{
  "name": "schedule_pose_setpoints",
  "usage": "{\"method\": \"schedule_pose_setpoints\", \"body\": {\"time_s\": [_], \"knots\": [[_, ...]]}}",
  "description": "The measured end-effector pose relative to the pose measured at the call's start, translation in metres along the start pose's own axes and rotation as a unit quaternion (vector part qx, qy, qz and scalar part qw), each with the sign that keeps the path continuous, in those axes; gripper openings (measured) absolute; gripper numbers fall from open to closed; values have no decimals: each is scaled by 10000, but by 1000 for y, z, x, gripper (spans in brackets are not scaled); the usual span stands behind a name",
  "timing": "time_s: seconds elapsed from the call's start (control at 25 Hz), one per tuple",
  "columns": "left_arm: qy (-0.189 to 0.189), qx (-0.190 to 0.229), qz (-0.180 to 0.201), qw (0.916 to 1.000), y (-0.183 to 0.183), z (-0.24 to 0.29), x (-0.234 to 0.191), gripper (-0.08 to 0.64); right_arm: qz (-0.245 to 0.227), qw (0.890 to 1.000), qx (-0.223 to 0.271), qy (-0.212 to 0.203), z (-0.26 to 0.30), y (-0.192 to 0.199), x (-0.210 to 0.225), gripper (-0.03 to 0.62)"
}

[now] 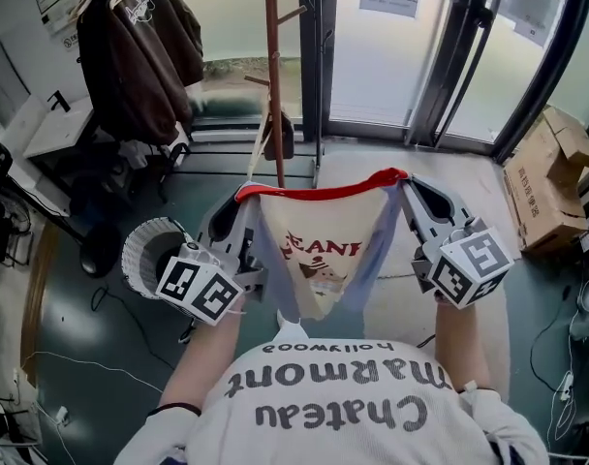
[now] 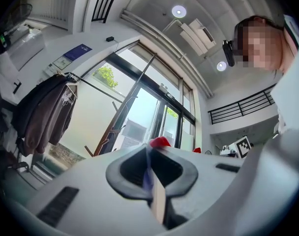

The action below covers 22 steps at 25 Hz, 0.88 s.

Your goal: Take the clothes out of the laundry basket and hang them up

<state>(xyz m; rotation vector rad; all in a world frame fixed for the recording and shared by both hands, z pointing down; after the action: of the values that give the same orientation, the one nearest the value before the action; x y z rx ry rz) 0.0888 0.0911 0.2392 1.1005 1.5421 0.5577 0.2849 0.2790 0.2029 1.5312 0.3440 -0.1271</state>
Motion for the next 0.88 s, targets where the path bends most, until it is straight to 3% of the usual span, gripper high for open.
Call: {"method": "schedule_pose_setpoints", "body": {"time_s": [0.24,0.6,0.88], "knots": [[197,-42,-39,9998,-18,50,-35,21,195,9996,-57,205,52,1,28,32],[508,112,-130,9986,-67,112,-94,21,30,9991,36,431,134,-21,57,32],[641,9,-21,9979,-76,145,-135,21,112,9977,45,663,183,-6,76,32]]}}
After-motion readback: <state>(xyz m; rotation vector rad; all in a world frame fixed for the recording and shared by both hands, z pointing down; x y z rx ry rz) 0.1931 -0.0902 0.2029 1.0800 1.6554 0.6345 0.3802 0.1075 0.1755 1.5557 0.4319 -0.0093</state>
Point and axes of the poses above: the fingertips, and each gripper's own axes: z forward along the fingers, x to its right, y out of its underside, the point moved 4 cm from there along -z, backward along the fingers, and after that the axes turned 13 degrees about -z, right-handed, at the moved point
